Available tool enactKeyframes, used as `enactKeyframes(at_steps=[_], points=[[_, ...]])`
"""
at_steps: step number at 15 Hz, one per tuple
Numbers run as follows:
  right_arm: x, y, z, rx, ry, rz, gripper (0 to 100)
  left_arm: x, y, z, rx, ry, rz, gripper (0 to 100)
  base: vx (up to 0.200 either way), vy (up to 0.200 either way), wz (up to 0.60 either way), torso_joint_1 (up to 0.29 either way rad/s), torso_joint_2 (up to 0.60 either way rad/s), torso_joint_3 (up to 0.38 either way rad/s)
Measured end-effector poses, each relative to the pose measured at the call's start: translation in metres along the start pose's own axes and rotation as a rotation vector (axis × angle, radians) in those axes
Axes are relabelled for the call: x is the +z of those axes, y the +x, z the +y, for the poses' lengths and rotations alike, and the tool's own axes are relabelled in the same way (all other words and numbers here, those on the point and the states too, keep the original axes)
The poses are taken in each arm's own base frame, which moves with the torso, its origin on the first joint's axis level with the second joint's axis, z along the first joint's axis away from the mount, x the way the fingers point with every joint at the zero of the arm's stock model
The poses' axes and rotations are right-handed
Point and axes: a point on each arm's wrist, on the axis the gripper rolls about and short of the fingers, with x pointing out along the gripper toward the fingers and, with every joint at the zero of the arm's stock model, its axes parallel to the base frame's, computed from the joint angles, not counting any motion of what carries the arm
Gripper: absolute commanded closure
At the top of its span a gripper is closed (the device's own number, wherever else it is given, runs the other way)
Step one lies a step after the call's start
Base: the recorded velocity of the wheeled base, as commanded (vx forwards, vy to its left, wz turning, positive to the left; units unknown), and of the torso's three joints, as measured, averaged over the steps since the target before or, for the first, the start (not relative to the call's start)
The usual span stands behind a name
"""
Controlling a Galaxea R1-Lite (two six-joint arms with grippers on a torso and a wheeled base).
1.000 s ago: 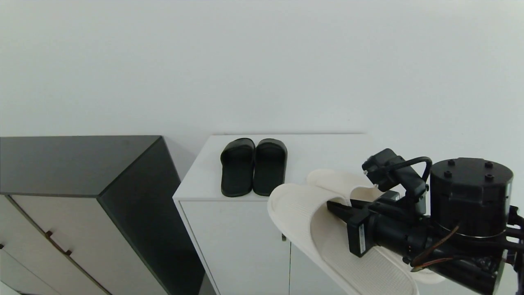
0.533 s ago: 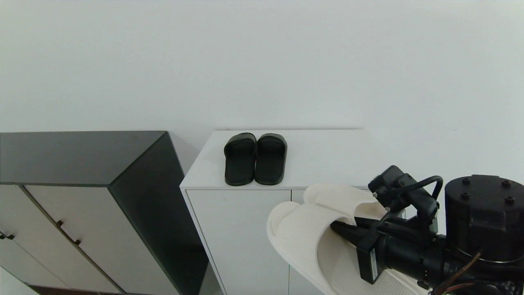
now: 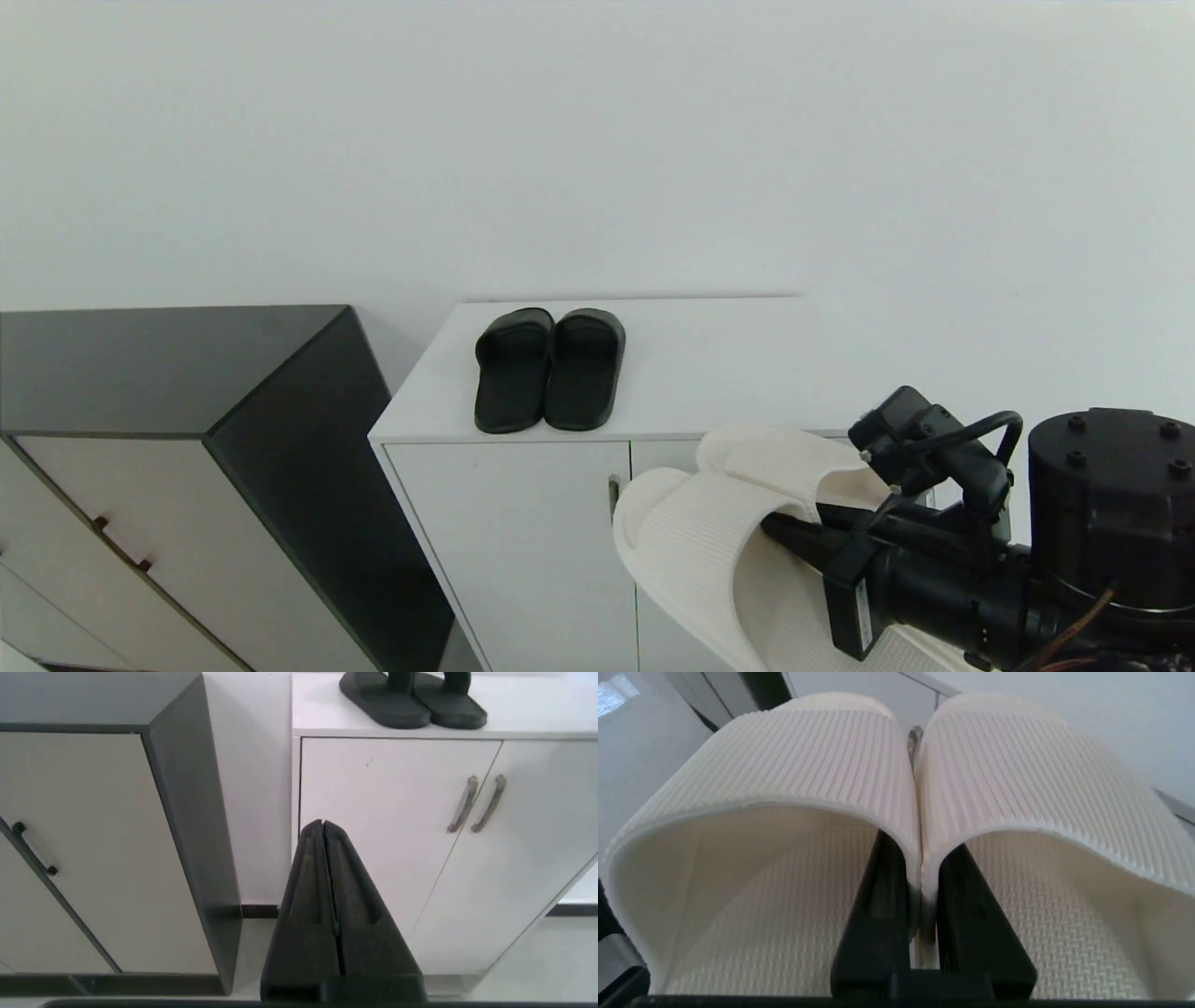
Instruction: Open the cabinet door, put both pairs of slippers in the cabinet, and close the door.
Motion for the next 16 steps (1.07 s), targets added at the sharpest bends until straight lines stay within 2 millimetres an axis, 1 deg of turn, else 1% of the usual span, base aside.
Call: enactKeyframes(at_steps=[5, 6, 16], points=[[-0.002, 0.000, 0.002, 0.009, -0.006, 0.007, 100, 0.000, 0.000, 0.000, 0.005, 0.002, 0.000, 100, 0.000, 0.000, 0.00, 0.000, 0.00, 0.000], [-0.002, 0.000, 0.003, 0.013, -0.012, 0.007, 100, 0.000, 0.000, 0.000, 0.004, 0.003, -0.001, 100, 0.000, 0.000, 0.00, -0.115, 0.27, 0.144], [-0.011, -0.001, 0.004, 0.038, -0.063, 0.040, 100, 0.000, 0.000, 0.000, 0.006, 0.004, -0.001, 100, 0.000, 0.000, 0.00, -0.214, 0.53, 0.302]])
